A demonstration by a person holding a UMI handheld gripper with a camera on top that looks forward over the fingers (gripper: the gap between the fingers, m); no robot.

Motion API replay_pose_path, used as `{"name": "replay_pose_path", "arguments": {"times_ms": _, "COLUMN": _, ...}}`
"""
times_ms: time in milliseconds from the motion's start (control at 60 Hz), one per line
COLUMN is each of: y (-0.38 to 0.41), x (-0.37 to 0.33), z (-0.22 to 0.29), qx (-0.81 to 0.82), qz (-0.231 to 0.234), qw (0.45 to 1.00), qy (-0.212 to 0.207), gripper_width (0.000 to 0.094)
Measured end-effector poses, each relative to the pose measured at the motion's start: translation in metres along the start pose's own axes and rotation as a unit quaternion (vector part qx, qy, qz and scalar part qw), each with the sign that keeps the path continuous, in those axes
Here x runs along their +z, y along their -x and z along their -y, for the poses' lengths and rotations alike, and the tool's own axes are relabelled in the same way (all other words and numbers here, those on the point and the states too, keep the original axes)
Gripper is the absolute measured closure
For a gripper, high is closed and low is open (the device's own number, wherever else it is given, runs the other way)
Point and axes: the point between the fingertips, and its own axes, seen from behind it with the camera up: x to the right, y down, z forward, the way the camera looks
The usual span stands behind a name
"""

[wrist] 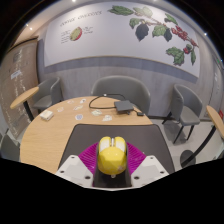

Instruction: Arrange mouse

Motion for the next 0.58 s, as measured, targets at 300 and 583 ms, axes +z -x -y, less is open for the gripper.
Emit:
{"name": "replay_pose_path", "arguments": {"times_ms": 300, "y": -0.001, "x": 0.002, "z": -0.029, "qx": -0.007, "qz": 0.036, "qw": 0.998, "qy": 0.047, "gripper_width": 0.0300}}
{"name": "replay_pose_path", "arguments": {"times_ms": 583, "y": -0.028, "x": -0.076, "z": -0.064, "qx": -0.016, "qz": 0.072, "qw": 0.997, "qy": 0.040, "gripper_width": 0.0075}}
